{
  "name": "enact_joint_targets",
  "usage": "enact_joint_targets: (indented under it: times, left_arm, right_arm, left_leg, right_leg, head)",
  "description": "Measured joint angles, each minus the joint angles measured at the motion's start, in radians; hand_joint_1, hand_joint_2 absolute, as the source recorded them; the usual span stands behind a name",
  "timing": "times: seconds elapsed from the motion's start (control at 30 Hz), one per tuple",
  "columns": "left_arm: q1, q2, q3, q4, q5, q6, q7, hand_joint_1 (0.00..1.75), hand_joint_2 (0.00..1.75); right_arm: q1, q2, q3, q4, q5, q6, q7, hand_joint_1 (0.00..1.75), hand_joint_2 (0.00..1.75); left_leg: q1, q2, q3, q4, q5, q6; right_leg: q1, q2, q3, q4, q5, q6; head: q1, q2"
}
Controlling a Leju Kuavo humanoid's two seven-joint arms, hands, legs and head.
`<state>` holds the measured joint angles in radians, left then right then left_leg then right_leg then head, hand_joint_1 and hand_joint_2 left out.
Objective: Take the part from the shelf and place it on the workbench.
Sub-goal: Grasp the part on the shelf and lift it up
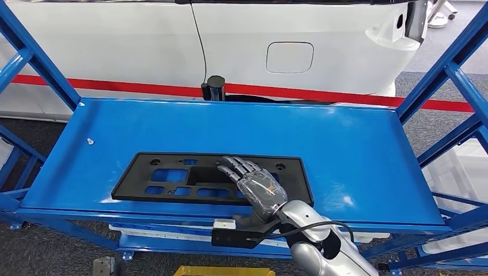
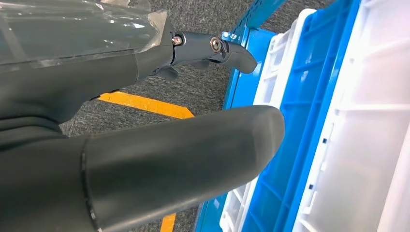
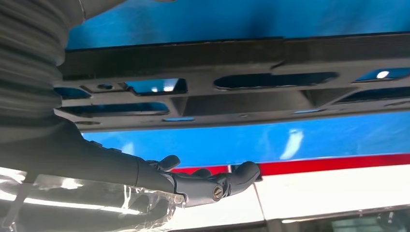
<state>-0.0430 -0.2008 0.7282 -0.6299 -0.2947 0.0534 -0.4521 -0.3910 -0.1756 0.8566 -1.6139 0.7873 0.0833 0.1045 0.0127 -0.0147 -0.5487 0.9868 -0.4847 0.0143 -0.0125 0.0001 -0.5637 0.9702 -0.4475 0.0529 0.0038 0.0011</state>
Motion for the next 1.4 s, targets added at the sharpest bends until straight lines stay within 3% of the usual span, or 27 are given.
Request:
enact_joint_targets:
  times: [0.2,0.57,0.7,0.77,1.4]
  left_arm:
    - [-0.007,0.002,0.004,0.012,-0.004,0.0,-0.005,0.0,0.0]
    - [-0.007,-0.001,0.046,0.016,-0.013,0.001,-0.023,0.0,0.0]
    - [-0.007,-0.003,0.048,0.016,-0.022,0.0,-0.039,0.0,0.0]
    - [-0.007,-0.003,0.048,0.016,-0.023,-0.001,-0.042,0.0,0.0]
    - [-0.01,-0.004,0.048,0.016,-0.025,-0.019,-0.049,0.0,0.0]
  right_arm:
    - [0.008,0.011,-0.018,0.027,0.074,-0.055,-0.018,0.0,1.75]
    - [0.02,0.098,-0.133,0.131,0.185,-0.276,-0.075,0.05,1.75]
    - [0.033,0.121,-0.181,0.177,0.167,-0.303,-0.074,1.61,1.75]
    - [0.038,0.13,-0.2,0.197,0.161,-0.292,-0.061,1.73,1.75]
    - [0.042,0.139,-0.261,0.268,0.174,-0.254,-0.018,1.75,1.75]
  left_leg:
    - [0.0,0.0,0.0,0.0,0.0,0.0]
    - [0.0,0.0,0.0,0.0,0.0,0.0]
    - [0.0,0.0,0.0,0.0,0.0,0.0]
    - [0.0,0.0,0.0,0.0,0.0,0.0]
    - [0.0,0.0,0.011,0.0,-0.002,-0.002]
  right_leg:
    - [0.0,0.0,0.0,0.0,0.0,0.0]
    - [0.0,0.0,0.0,0.0,0.0,0.0]
    - [0.0,0.0,0.0,0.0,0.0,0.0]
    - [0.0,0.0,0.0,0.0,0.0,0.0]
    - [0.0,0.0,0.01,-0.001,-0.002,-0.001]
  head:
    - [0.0,0.0]
    - [0.0,0.0]
    - [0.0,0.0]
    - [0.0,0.0]
    - [0.0,0.0]
